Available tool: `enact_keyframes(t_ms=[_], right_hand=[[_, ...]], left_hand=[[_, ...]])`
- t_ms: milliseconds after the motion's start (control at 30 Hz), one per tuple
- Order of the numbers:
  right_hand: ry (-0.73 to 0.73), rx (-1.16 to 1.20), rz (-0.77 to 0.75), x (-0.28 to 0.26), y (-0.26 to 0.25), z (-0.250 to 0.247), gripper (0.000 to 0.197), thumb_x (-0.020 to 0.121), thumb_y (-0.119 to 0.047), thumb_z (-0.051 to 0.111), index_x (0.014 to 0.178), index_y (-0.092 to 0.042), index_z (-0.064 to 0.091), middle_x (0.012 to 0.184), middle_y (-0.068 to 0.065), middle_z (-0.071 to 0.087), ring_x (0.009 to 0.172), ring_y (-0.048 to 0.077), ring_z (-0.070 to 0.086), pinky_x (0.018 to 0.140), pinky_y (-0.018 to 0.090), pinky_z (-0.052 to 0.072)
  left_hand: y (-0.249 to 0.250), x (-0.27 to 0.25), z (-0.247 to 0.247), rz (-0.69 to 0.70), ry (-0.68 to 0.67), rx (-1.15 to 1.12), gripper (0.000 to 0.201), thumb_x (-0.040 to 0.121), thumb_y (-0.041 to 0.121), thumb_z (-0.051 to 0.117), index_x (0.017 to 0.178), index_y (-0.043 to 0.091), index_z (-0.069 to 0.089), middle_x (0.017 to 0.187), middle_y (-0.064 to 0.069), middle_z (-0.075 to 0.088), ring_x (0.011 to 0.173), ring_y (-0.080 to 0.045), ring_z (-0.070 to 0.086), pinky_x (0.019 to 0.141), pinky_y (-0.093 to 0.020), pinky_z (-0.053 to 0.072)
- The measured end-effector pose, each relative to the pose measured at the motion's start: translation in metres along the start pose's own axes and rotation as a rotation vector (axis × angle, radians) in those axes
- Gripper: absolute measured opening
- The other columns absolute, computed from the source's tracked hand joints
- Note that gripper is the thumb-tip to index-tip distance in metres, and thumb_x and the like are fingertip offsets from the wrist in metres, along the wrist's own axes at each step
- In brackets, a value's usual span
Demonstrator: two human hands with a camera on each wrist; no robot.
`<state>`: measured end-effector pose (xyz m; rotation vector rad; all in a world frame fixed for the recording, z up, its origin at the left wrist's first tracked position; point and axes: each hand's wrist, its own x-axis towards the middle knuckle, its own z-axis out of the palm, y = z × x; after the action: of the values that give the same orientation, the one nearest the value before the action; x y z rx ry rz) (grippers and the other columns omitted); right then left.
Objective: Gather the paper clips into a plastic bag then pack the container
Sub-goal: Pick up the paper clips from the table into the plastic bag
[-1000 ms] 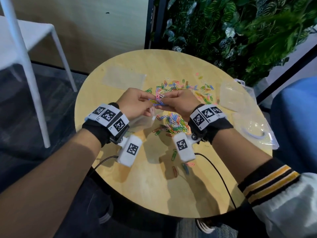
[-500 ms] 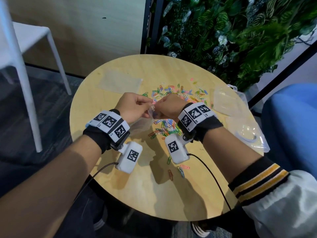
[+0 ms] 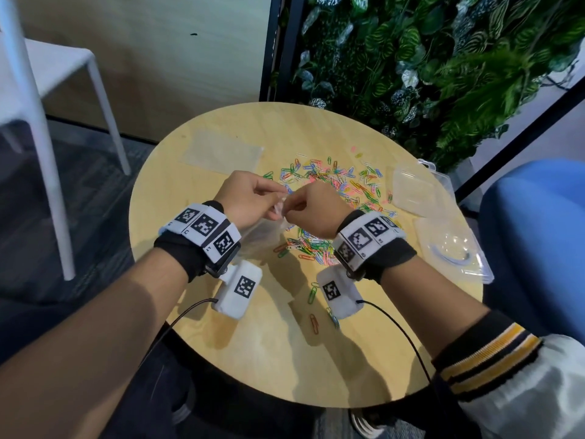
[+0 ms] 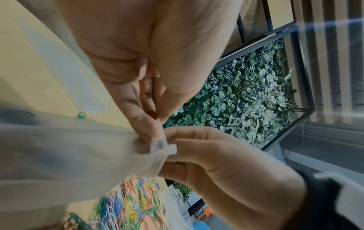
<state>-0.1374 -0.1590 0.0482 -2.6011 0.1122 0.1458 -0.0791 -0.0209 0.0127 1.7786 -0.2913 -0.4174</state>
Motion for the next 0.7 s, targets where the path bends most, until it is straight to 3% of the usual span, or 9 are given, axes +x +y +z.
enact_keyframes(t_ms=[67, 133, 233, 267, 333, 400, 467, 633, 700], right_hand=[[0.186, 0.189, -0.004, -0.02, 0.013, 0.004, 0.02, 0.08, -0.009, 0.066, 0.097, -0.016, 0.075, 0.082, -0.004, 0.07, 0.072, 0.011, 0.063, 0.061, 0.01, 0.044], [0.233, 0.085, 0.089, -0.044, 0.036, 0.011, 0.035, 0.076, -0.028, 0.077, 0.109, -0.02, 0.067, 0.087, -0.006, 0.066, 0.073, 0.011, 0.062, 0.063, 0.02, 0.044], [-0.199, -0.145, 0.38, -0.086, 0.065, 0.028, 0.108, 0.061, -0.057, 0.082, 0.145, -0.015, 0.03, 0.126, 0.01, 0.052, 0.097, 0.027, 0.063, 0.075, 0.033, 0.053], [-0.306, -0.191, 0.436, -0.099, 0.069, 0.036, 0.123, 0.057, -0.061, 0.082, 0.15, -0.013, 0.017, 0.13, 0.014, 0.047, 0.103, 0.03, 0.061, 0.081, 0.035, 0.054], [-0.349, -0.234, 0.46, -0.114, 0.069, 0.051, 0.14, 0.055, -0.065, 0.082, 0.153, -0.011, -0.002, 0.133, 0.018, 0.039, 0.11, 0.033, 0.056, 0.084, 0.035, 0.052], [-0.29, -0.177, 0.459, -0.116, 0.066, 0.061, 0.139, 0.058, -0.058, 0.084, 0.153, -0.013, -0.006, 0.132, 0.016, 0.038, 0.106, 0.031, 0.055, 0.077, 0.034, 0.05], [-0.217, -0.066, 0.466, -0.106, 0.067, 0.063, 0.129, 0.061, -0.049, 0.087, 0.152, -0.015, 0.003, 0.13, 0.015, 0.041, 0.099, 0.028, 0.053, 0.073, 0.033, 0.046], [0.014, 0.01, 0.5, -0.068, 0.068, 0.056, 0.116, 0.066, -0.039, 0.086, 0.151, -0.013, 0.011, 0.135, 0.017, 0.036, 0.097, 0.025, 0.049, 0.077, 0.028, 0.042], [0.041, -0.03, 0.526, -0.052, 0.067, 0.051, 0.108, 0.068, -0.043, 0.084, 0.149, -0.012, 0.018, 0.139, 0.019, 0.033, 0.102, 0.03, 0.052, 0.082, 0.033, 0.045]], left_hand=[[0.001, 0.0, -0.004, 0.005, 0.02, 0.005, 0.017, 0.092, 0.002, 0.063, 0.106, 0.002, 0.072, 0.071, -0.008, 0.066, 0.044, -0.008, 0.061, 0.065, -0.022, 0.06], [0.002, 0.001, -0.008, 0.008, 0.04, 0.04, 0.016, 0.093, 0.002, 0.062, 0.105, 0.003, 0.072, 0.073, -0.011, 0.068, 0.048, -0.012, 0.061, 0.068, -0.027, 0.061], [0.001, 0.002, -0.011, 0.014, 0.048, 0.092, 0.016, 0.093, 0.002, 0.062, 0.105, 0.004, 0.073, 0.077, -0.011, 0.071, 0.052, -0.015, 0.062, 0.068, -0.028, 0.06], [0.0, 0.0, -0.009, 0.009, 0.038, 0.106, 0.017, 0.093, 0.003, 0.063, 0.106, 0.005, 0.073, 0.079, -0.012, 0.071, 0.054, -0.016, 0.063, 0.069, -0.029, 0.06], [-0.001, -0.001, -0.006, 0.0, 0.02, 0.109, 0.018, 0.092, 0.002, 0.063, 0.107, 0.005, 0.072, 0.084, -0.015, 0.073, 0.057, -0.02, 0.064, 0.074, -0.034, 0.061], [-0.005, -0.002, -0.004, -0.01, 0.015, 0.119, 0.018, 0.092, 0.001, 0.063, 0.105, 0.007, 0.073, 0.087, -0.015, 0.073, 0.058, -0.021, 0.065, 0.078, -0.037, 0.061], [-0.008, -0.003, -0.005, -0.012, 0.015, 0.161, 0.019, 0.092, 0.0, 0.062, 0.104, 0.009, 0.073, 0.087, -0.014, 0.073, 0.059, -0.022, 0.066, 0.077, -0.038, 0.061], [-0.014, -0.003, -0.009, -0.017, -0.01, 0.228, 0.02, 0.092, 0.003, 0.063, 0.11, 0.007, 0.072, 0.081, -0.01, 0.072, 0.056, -0.017, 0.065, 0.066, -0.029, 0.059], [-0.013, -0.003, -0.01, -0.011, -0.022, 0.246, 0.02, 0.092, 0.003, 0.062, 0.108, 0.009, 0.073, 0.077, -0.01, 0.071, 0.056, -0.018, 0.065, 0.064, -0.026, 0.056]])
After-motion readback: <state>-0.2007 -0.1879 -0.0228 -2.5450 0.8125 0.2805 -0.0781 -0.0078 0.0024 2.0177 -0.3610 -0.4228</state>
